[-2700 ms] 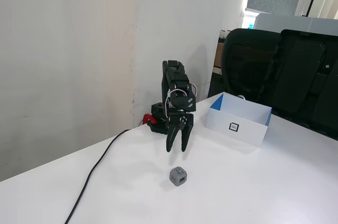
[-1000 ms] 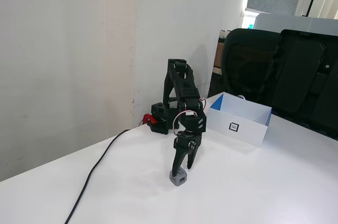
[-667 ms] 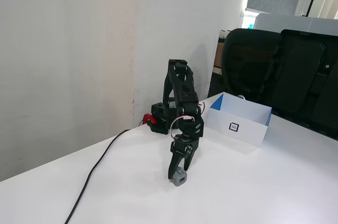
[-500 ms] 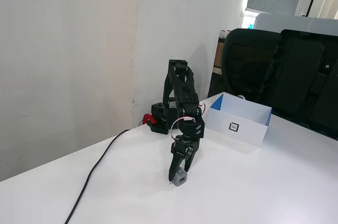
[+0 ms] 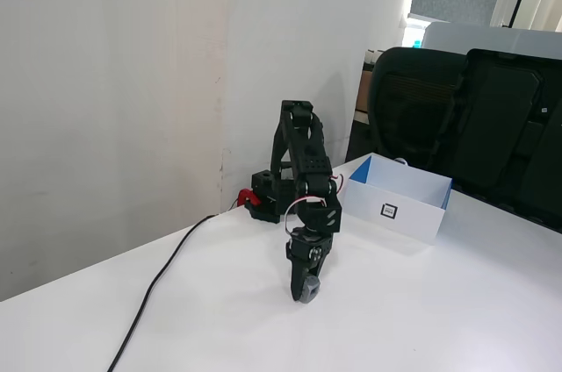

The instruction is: Grasp the gray block and put it in the box.

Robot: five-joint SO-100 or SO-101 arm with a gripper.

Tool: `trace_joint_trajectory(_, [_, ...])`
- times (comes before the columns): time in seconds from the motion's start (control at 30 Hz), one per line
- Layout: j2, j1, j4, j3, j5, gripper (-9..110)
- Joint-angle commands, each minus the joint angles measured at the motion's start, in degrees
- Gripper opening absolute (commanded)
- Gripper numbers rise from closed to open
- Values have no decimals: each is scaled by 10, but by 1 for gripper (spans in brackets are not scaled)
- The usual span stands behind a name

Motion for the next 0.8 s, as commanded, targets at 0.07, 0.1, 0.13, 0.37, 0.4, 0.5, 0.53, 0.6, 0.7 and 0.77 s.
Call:
trace_joint_trajectory(0.07, [29,4,46,-47,-11,0])
trace_joint_trajectory(0.1, [34,5,62,-50,-11,0])
trace_joint_trajectory(0.13, [40,8,79,-54,-11,0])
trace_joint_trajectory(0.37, [104,28,168,-63,-22,0])
trace_joint_trajectory(0.4, [114,32,179,-63,-23,0])
trace_joint_trajectory(0.5, [149,46,221,-68,-29,0])
trace_joint_trajectory(0.53, [162,51,231,-68,-32,0])
trace_joint_trajectory(0.6, [186,62,250,-68,-37,0])
trace_joint_trajectory(0.7, [226,83,269,-62,-46,0])
trace_joint_trajectory(0.77, [259,96,266,-45,-46,0])
